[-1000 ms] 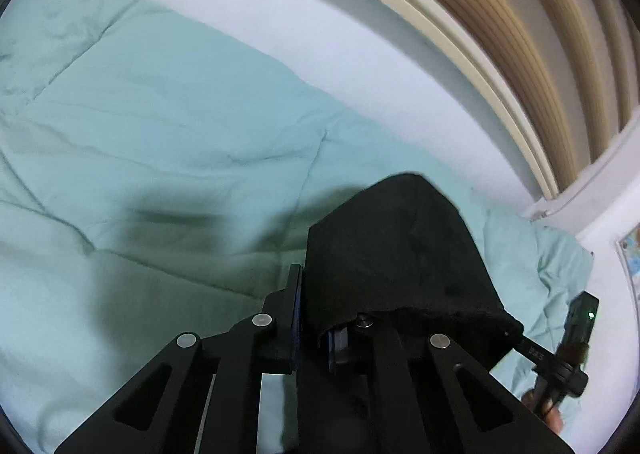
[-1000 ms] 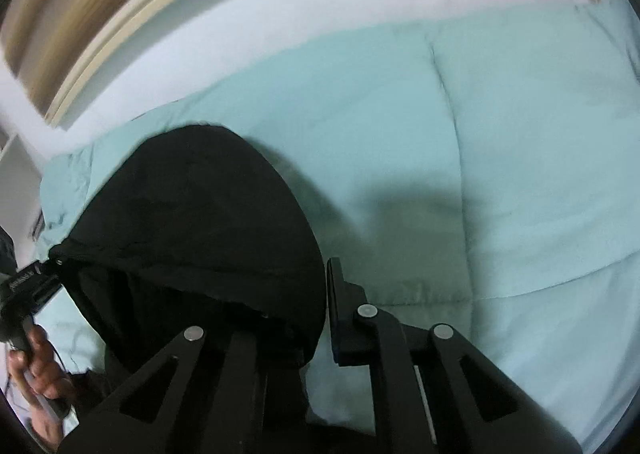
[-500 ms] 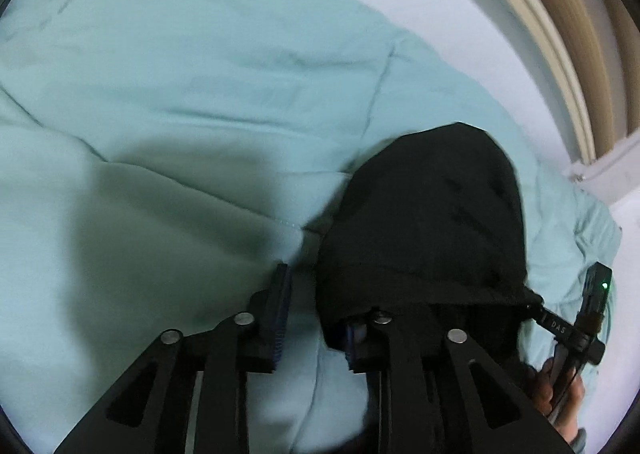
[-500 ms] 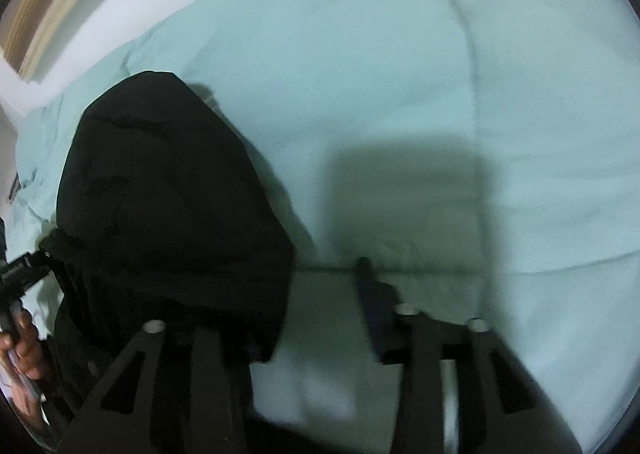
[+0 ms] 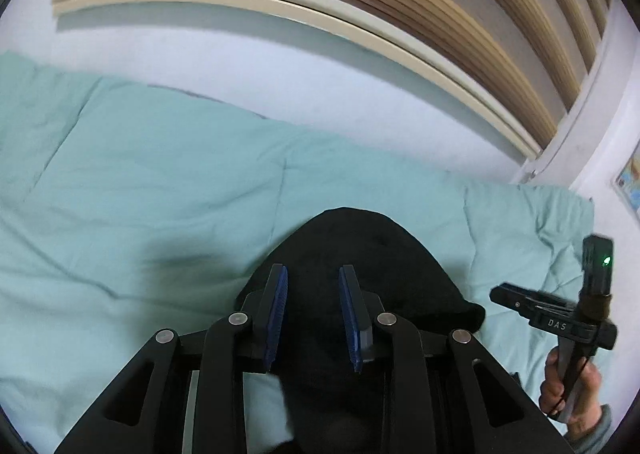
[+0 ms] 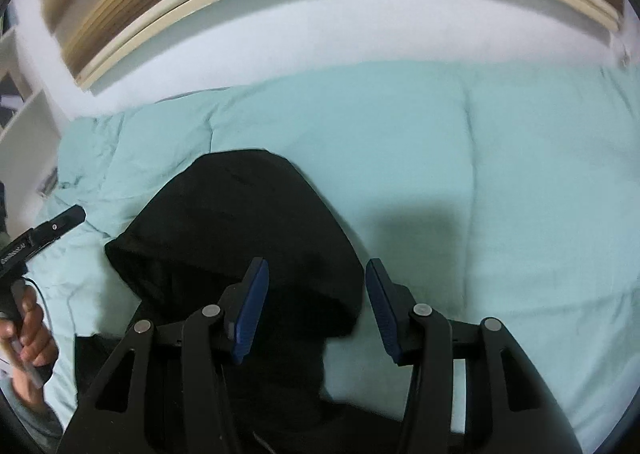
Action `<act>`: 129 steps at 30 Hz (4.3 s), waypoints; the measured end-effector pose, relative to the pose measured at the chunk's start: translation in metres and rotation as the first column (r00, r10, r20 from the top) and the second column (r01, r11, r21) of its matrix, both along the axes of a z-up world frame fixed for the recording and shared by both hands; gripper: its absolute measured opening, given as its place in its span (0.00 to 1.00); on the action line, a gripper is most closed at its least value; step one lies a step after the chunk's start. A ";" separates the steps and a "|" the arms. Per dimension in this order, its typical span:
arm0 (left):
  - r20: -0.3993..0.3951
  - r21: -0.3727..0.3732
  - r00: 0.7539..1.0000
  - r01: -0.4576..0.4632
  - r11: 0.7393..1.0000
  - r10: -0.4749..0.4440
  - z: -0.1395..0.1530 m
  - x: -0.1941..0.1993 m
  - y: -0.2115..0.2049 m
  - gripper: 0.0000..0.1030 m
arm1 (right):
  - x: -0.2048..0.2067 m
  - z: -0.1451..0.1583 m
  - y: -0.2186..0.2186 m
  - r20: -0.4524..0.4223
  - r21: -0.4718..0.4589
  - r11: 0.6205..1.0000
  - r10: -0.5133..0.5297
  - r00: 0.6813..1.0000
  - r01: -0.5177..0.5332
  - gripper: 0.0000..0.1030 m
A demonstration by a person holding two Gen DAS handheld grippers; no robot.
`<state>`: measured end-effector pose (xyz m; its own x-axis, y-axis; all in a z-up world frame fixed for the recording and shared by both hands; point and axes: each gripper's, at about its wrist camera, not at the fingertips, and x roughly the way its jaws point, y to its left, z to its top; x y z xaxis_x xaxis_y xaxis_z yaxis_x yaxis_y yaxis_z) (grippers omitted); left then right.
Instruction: Fold large clothes
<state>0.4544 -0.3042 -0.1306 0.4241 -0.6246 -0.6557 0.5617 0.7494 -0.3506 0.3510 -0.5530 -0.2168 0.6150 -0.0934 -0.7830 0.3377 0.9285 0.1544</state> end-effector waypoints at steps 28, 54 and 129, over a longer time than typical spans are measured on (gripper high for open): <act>-0.103 0.058 0.995 -0.006 0.998 0.012 -0.030 0.014 0.024 0.27 | -0.020 -0.062 -0.032 -0.160 0.089 0.996 0.030 0.987 -0.016 0.62; -0.387 -0.066 0.898 0.199 0.978 -0.209 -0.103 0.098 -0.055 0.40 | 0.074 -0.096 -0.037 -0.108 0.239 0.948 0.242 0.964 -0.211 0.75; -0.449 0.112 0.865 0.304 0.946 -0.224 -0.096 -0.306 0.104 0.09 | -0.233 -0.115 0.210 -0.383 0.178 0.984 0.091 0.919 -0.024 0.55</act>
